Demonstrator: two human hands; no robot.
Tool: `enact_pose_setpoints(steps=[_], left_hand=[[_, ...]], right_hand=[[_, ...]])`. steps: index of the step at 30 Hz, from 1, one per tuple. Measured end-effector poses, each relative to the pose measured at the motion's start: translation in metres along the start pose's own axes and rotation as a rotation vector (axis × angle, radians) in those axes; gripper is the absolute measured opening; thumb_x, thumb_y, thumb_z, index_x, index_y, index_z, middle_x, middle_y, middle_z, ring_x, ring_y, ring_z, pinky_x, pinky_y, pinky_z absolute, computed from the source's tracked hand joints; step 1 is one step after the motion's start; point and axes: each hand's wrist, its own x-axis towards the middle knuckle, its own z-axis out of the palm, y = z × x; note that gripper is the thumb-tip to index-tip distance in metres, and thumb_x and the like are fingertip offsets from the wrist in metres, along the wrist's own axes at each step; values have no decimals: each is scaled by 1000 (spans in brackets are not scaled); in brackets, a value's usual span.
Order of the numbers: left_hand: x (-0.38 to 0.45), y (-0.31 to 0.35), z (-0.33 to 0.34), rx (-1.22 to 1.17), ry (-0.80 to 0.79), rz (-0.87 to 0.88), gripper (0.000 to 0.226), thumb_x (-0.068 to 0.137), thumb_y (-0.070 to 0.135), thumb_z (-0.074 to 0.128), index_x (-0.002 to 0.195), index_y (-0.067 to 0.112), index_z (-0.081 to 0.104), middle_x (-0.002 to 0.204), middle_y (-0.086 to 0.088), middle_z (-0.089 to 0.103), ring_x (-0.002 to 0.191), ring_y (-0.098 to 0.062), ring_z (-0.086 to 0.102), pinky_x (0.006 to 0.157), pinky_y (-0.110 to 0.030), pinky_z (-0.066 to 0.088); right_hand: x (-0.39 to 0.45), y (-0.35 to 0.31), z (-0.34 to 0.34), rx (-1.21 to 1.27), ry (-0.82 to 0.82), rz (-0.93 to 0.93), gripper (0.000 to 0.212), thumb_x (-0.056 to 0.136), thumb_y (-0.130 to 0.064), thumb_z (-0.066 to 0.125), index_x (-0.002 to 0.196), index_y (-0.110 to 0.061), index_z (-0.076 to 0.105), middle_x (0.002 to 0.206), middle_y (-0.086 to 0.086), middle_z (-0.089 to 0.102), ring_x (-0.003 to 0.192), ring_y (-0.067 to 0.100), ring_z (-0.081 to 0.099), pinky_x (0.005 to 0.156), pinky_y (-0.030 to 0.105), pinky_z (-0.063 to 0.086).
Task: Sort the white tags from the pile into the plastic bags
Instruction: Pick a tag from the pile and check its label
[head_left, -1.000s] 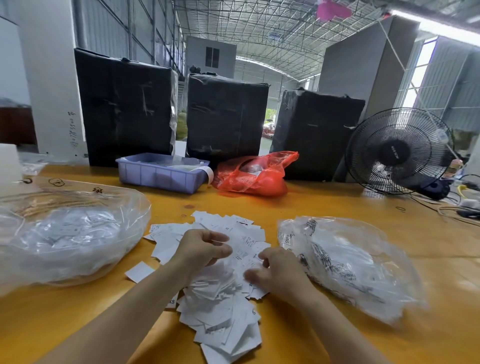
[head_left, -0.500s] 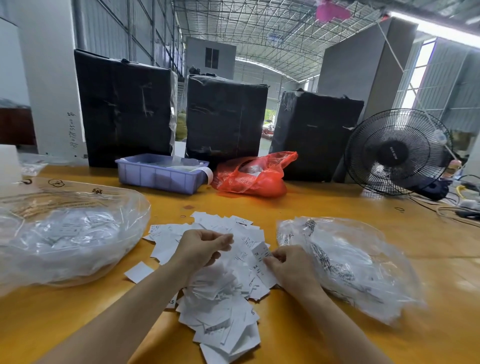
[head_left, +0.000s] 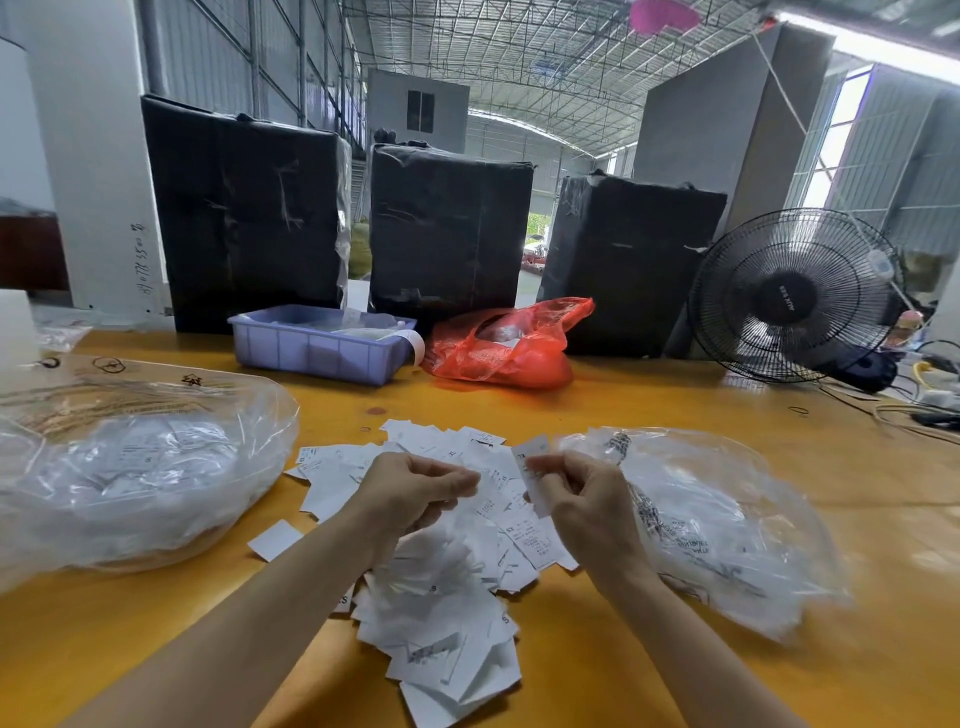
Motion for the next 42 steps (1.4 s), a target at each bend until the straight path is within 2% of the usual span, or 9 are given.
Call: enact_pose_setpoints(steps=[4, 8, 13, 19, 22, 25, 31, 37, 42], left_hand=[[-5, 4, 6, -87, -65, -5, 19, 57, 22, 77, 73, 11, 74, 66, 0, 68, 48, -7, 48, 47, -16, 42], [-6, 7, 15, -244, -59, 47, 22, 63, 14, 72, 80, 2, 68, 61, -3, 68, 50, -11, 56, 48, -16, 49], [-7, 6, 20, -336, -85, 101, 5, 78, 0, 65, 81, 0, 62, 72, -13, 72, 62, -17, 69, 56, -20, 54], [-4, 3, 14, -130, -61, 126, 25, 82, -6, 64, 96, 8, 48, 75, -9, 74, 64, -16, 69, 62, -23, 54], [-6, 2, 10, 138, -184, 117, 37, 77, -5, 70, 105, 9, 49, 84, -8, 75, 71, -14, 69, 65, -24, 53], [-11, 5, 8, 366, -253, 174, 53, 68, 9, 83, 111, 16, 52, 91, -7, 73, 78, -13, 70, 67, -25, 52], [-11, 2, 16, 536, -88, 289, 49, 58, 9, 88, 96, 13, 58, 74, -12, 71, 66, -17, 64, 73, -40, 53], [-6, 0, 9, 343, -43, 237, 16, 61, 16, 85, 68, 7, 73, 63, -4, 70, 58, -5, 61, 60, -14, 50], [-5, 1, 6, 247, -28, 218, 10, 66, 13, 82, 61, 17, 75, 61, 1, 69, 53, 0, 56, 52, -10, 43]], right_hand=[[-2, -4, 2, 121, -259, 115, 33, 76, -45, 67, 83, -14, 71, 69, -2, 67, 66, 6, 61, 61, 20, 45], [-8, -5, 8, 143, -431, 112, 49, 59, -47, 74, 88, -8, 72, 73, -4, 70, 67, 2, 64, 62, 14, 48], [-7, -6, 8, 309, -317, 227, 26, 71, -26, 77, 78, -2, 73, 71, 11, 65, 63, 12, 55, 55, 19, 42], [1, -6, 2, 390, -137, 316, 10, 83, -12, 69, 74, -8, 69, 75, 10, 62, 67, 15, 53, 55, 22, 42], [2, -6, -1, 269, -94, 185, 14, 85, -12, 66, 76, -2, 68, 71, 11, 60, 66, 18, 51, 57, 26, 39], [1, -8, -5, -81, -218, -86, 14, 83, -14, 69, 71, -6, 69, 55, -9, 56, 52, 3, 47, 51, 17, 36], [-2, -7, 0, -164, -291, -182, 13, 82, -19, 72, 76, -8, 71, 61, -7, 61, 55, 0, 53, 54, 16, 41], [7, -6, -14, 21, -3, -116, 14, 85, -8, 68, 96, -14, 61, 78, 5, 66, 57, 8, 64, 55, 22, 52], [8, -6, -14, 53, 3, -97, 18, 85, -11, 68, 100, -18, 61, 84, 0, 69, 76, 15, 67, 66, 37, 58]])
